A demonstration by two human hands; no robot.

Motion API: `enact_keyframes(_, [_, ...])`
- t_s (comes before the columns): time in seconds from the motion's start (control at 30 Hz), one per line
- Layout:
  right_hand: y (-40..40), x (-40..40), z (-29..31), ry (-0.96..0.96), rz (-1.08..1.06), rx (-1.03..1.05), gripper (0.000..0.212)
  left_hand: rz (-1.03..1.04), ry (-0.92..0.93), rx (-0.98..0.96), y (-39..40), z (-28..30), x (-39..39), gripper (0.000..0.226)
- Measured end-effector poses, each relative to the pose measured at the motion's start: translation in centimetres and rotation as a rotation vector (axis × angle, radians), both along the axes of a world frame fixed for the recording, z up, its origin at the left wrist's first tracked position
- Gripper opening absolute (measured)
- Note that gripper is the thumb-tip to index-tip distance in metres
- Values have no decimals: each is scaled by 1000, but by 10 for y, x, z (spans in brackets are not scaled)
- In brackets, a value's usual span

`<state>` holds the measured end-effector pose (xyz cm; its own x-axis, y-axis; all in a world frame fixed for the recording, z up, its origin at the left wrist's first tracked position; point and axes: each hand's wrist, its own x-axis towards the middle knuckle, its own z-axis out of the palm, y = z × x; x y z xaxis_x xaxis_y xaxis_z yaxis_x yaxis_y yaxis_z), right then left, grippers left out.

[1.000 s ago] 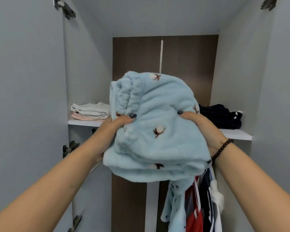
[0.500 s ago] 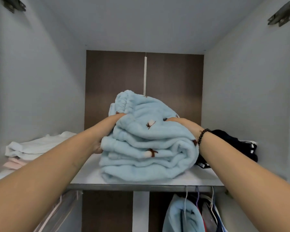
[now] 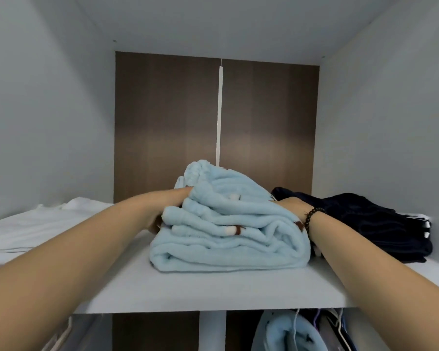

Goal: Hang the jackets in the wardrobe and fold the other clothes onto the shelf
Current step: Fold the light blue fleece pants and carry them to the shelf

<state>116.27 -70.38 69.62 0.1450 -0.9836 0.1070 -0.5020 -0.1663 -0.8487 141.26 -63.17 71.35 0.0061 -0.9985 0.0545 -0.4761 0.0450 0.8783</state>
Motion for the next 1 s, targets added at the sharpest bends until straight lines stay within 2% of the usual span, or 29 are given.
enact_keyframes(0.03, [0,-1,1,-64,3,-57,24,61,-36,-25,0,6,2,72])
enact_keyframes(0.07, [7,-1,5,-111,-15,-118,46,135,-78,-79,5,13,0,79])
enact_keyframes(0.1, [15,-2,5,-80,-29,-178,65,160,-105,-158,7,18,0,79])
enact_keyframes(0.13, [26,-2,4,-7,-38,-247,73,125,-129,-221,11,19,-3,69])
enact_keyframes(0.2, [47,4,-1,57,76,-295,71,50,-207,-260,22,10,-15,40])
enact_keyframes(0.23, [51,6,-7,101,143,-329,69,5,-294,-249,20,1,-20,37])
enact_keyframes(0.3, [52,8,-20,273,195,-383,73,-10,-466,-307,11,-24,-24,49])
enact_keyframes(0.37, [45,10,-27,368,138,-376,76,52,-535,-338,-2,-40,-22,65])
enact_keyframes(0.5, [30,18,-26,432,118,-364,71,34,-486,-351,-23,-44,-14,67])
enact_keyframes(0.63, [29,22,-26,403,86,-397,63,41,-404,-348,-21,-46,-14,72])
enact_keyframes(0.8, [44,14,-33,345,84,-410,70,98,-372,-313,0,-53,-15,80])
enact_keyframes(0.9, [62,4,-39,276,78,-527,68,122,-385,-301,20,-54,-10,84])
enact_keyframes(1.0, [83,-7,-48,115,65,-603,60,152,-367,-281,50,-60,-6,68])
